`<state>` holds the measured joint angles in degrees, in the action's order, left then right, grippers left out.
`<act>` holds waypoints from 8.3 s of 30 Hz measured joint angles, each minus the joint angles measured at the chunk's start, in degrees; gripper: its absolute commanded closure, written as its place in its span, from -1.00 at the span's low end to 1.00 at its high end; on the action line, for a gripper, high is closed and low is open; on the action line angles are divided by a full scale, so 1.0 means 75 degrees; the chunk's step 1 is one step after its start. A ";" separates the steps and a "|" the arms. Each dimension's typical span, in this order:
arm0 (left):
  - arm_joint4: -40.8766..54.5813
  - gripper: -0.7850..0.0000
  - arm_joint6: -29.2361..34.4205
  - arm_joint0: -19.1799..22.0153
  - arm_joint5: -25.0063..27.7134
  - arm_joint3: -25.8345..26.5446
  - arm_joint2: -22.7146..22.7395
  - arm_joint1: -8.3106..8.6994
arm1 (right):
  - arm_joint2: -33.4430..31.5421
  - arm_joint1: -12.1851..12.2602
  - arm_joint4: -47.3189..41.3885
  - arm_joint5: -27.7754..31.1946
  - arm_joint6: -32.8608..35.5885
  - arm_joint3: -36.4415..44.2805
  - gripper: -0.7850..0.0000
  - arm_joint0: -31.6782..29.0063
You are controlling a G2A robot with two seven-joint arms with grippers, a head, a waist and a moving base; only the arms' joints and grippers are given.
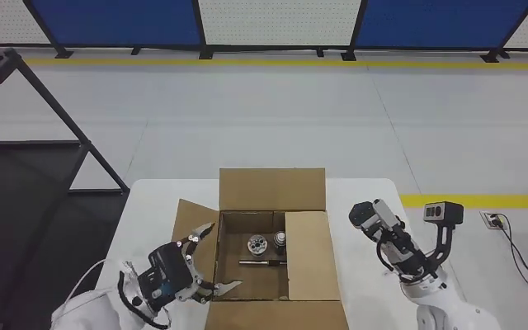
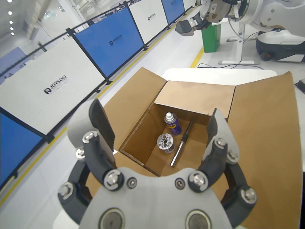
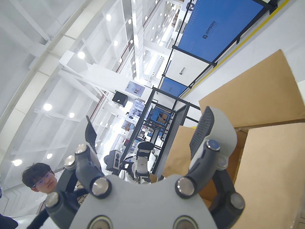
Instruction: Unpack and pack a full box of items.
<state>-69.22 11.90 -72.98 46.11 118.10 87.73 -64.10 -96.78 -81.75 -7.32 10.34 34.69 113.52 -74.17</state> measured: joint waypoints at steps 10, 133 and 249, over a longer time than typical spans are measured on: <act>0.1416 -1.00 0.1950 0.0797 -0.0503 -0.0289 -0.0636 -0.0014 | -0.0833 0.0118 -0.0658 0.0095 -0.0010 -0.0258 -1.00 -0.0172; 1.0774 -1.00 0.3606 0.6917 -0.5321 -0.6607 -0.6502 -0.2425 | -0.2112 0.0784 -0.2225 0.0876 0.3557 0.1478 -1.00 -0.2680; 1.0711 -1.00 0.3258 -0.0456 -0.2377 -0.0345 0.0260 -0.1113 | 0.0409 0.1898 -0.0150 -0.0833 0.2396 0.0347 -1.00 -0.0334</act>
<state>11.11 36.34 -76.40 28.28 115.51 89.68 -72.45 -93.71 -67.52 -8.45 4.10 52.66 116.12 -76.67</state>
